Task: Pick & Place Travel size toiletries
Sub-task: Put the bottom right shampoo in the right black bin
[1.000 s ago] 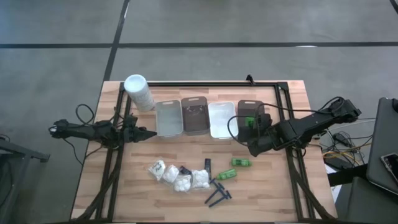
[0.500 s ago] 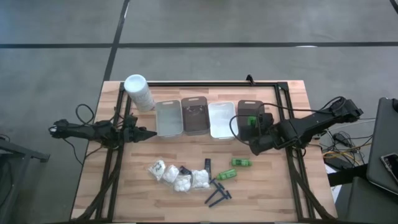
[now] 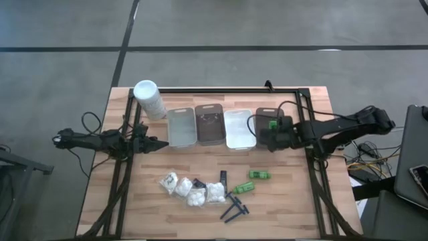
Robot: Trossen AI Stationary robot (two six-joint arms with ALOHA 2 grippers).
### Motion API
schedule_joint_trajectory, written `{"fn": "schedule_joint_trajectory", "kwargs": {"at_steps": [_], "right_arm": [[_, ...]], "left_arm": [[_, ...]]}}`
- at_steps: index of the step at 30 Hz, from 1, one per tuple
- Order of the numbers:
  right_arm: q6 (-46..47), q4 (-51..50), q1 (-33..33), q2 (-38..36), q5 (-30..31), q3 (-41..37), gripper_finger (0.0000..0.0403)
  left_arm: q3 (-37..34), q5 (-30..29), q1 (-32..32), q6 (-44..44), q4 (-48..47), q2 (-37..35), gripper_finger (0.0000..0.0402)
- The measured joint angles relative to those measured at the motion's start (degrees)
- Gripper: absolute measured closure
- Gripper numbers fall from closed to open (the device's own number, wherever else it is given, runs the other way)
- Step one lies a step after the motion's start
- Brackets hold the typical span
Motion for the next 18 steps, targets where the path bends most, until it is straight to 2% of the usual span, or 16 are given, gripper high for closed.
{"fn": "schedule_joint_trajectory", "kwargs": {"at_steps": [7,18], "right_arm": [[-8.7,2.6,-5.1,-0.1,-0.2,-0.8,0.0259],[-12.8,3.1,-5.6,-0.2,-0.3,-1.6,0.0259]], "left_arm": [[0.0,-0.2,0.0,-0.6,-0.5,0.0,0.019],[0.0,-0.4,0.0,-0.6,-0.5,0.0,0.019]]}}
